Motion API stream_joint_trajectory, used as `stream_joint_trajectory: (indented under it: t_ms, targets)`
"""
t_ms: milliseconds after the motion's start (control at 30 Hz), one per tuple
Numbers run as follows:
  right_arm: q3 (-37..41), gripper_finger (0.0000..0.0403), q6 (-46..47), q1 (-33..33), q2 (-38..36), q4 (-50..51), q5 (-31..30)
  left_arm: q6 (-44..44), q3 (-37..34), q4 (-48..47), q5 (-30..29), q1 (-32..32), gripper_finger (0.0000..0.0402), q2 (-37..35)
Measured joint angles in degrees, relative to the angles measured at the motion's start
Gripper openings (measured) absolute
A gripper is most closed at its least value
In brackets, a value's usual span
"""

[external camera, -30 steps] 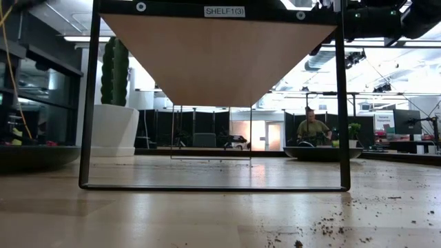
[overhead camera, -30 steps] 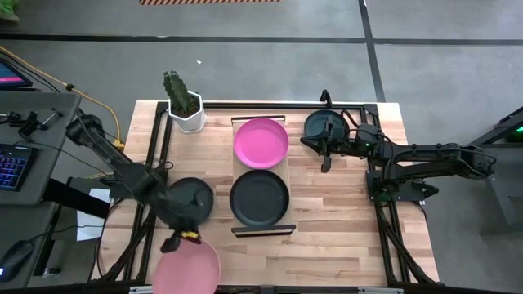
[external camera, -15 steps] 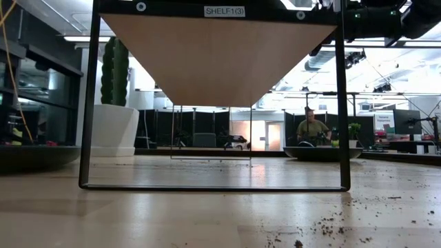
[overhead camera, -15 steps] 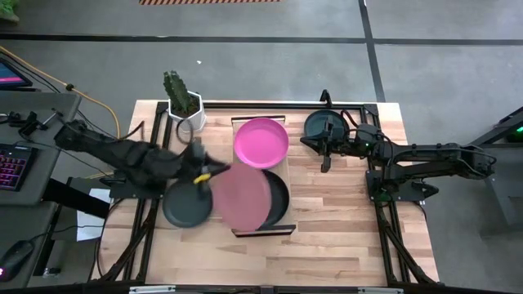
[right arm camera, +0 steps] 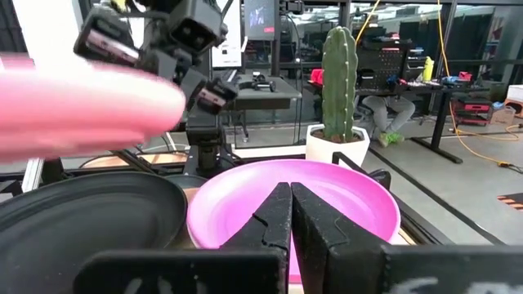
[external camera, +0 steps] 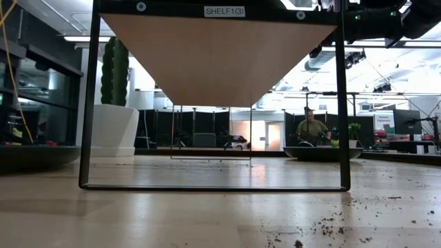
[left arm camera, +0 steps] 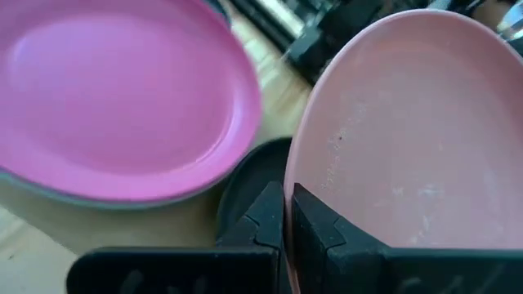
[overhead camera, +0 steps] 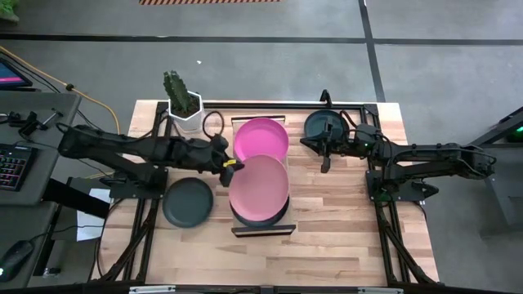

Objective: Place and stack plates onto a shelf
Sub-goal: Stack the light pink plate on top of the black plate on the shelf

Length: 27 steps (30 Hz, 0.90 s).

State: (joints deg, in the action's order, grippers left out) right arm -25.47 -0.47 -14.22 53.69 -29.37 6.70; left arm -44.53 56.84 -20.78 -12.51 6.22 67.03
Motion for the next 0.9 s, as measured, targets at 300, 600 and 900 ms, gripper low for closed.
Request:
stream_joint_trajectory:
  t_ms: [300,600,900]
  targets:
    - [0.0,0.0,0.0,0.0,0.0,0.05,0.02,0.09,0.01,-1.81,-0.18,0.95,0.0,3.35]
    - [0.0,0.0,0.42,0.0,0.0,-0.01,0.02,3.26,0.02,-3.22,-0.06,1.36,0.0008,3.4]
    - [0.0,0.0,0.44,0.0,0.0,0.0,0.04,3.79,0.11,-5.22,-0.14,1.36,0.0014,5.47]
